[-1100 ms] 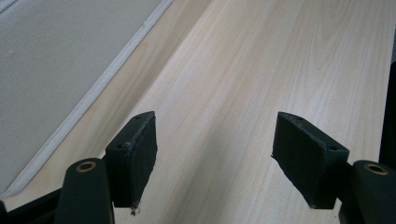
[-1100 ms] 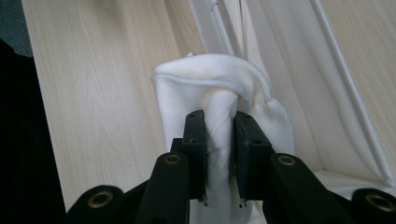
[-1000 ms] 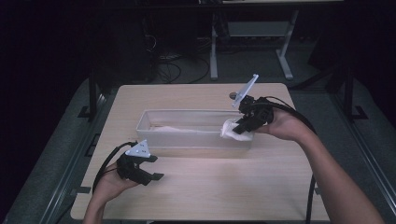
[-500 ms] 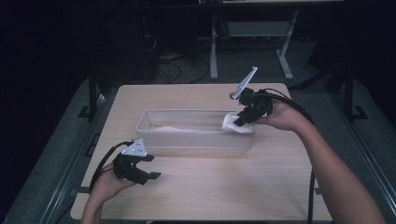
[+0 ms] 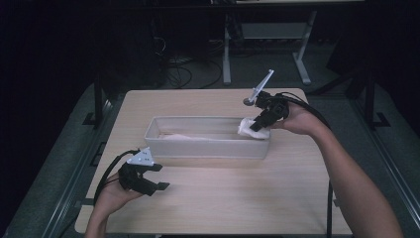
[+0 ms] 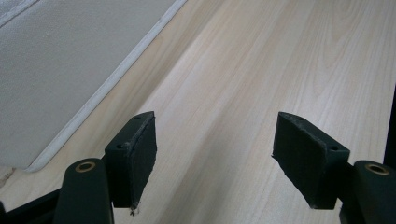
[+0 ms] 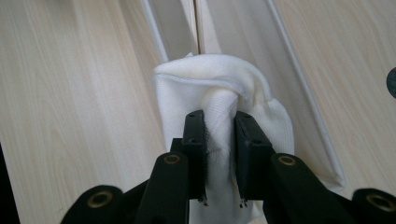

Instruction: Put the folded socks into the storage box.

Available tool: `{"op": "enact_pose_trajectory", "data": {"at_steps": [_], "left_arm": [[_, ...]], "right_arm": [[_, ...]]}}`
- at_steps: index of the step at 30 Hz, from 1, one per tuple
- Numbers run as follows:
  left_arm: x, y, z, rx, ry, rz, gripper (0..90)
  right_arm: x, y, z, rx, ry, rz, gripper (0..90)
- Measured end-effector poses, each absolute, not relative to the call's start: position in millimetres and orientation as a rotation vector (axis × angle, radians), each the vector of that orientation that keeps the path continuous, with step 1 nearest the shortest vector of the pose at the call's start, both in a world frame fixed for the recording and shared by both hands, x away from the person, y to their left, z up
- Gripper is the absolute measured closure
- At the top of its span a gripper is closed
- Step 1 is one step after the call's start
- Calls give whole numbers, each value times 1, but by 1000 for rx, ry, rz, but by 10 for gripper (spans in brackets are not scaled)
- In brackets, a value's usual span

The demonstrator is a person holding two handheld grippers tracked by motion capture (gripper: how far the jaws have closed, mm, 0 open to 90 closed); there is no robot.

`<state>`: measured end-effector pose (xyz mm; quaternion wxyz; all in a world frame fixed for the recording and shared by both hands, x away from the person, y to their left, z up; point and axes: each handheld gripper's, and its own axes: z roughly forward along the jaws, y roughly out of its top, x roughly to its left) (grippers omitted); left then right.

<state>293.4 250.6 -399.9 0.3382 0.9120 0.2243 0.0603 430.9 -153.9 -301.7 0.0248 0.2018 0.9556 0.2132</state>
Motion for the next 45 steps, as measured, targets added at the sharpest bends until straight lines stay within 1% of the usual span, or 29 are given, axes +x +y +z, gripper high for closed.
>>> {"op": "enact_pose_trajectory", "data": {"at_steps": [22,45], "left_arm": [[295,257,-404,2368,609,142,295],[295,262,-405,2360,621,139,293]], "right_arm": [[459,-154,-327,676,2989,591,757],[464,-153,-346,711,2998,556,755]]}}
